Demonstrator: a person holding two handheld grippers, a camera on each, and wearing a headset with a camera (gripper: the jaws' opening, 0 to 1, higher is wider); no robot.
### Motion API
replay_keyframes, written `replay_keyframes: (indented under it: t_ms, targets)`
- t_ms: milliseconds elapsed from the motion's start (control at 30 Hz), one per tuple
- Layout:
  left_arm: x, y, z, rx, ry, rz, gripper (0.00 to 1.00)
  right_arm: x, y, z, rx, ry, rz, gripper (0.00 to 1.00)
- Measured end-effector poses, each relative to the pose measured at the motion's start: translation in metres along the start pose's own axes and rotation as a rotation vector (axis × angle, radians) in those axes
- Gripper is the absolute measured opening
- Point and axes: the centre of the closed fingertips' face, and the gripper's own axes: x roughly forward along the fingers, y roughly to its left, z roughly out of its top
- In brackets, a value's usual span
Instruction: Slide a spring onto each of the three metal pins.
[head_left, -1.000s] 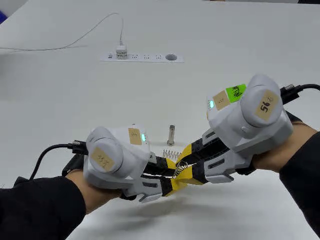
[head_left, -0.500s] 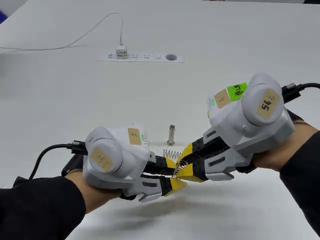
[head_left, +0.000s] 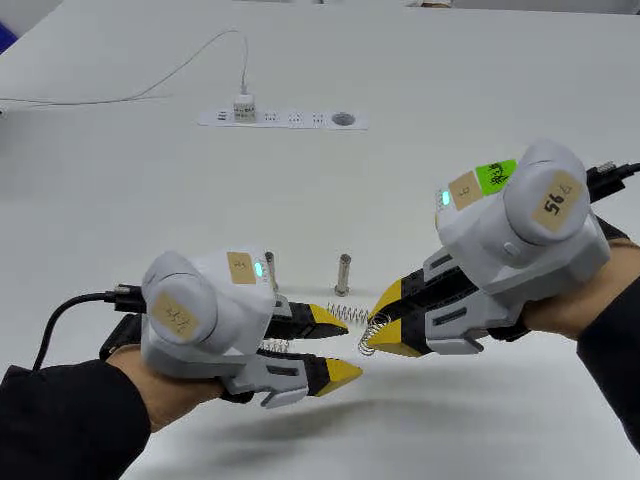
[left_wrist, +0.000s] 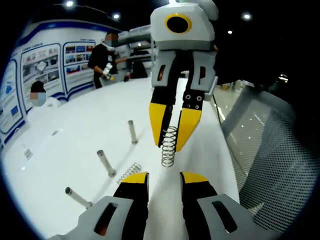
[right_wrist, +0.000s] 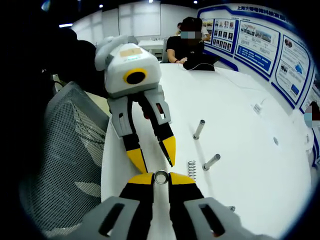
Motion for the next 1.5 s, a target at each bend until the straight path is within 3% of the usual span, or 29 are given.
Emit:
replay_keyframes:
  t_ms: [233,867,1500]
  targets:
    - [-0.010,0.007,-0.002,-0.022,-0.011,0.039,0.28,-0.007,-0.005,-0.004,0.016,0.004,-0.015,0.12]
    - [-0.041,0.033,-0.022,-0.106,-0.024,0.162,0.35,-0.027,-0.023,-0.012,0.062,0.010,-0.068,0.12]
    - [-0.057,0.037,-0.035,-0.159,-0.026,0.219,0.37,-0.052,-0.051,-0.024,0.096,0.038,-0.136,0.12]
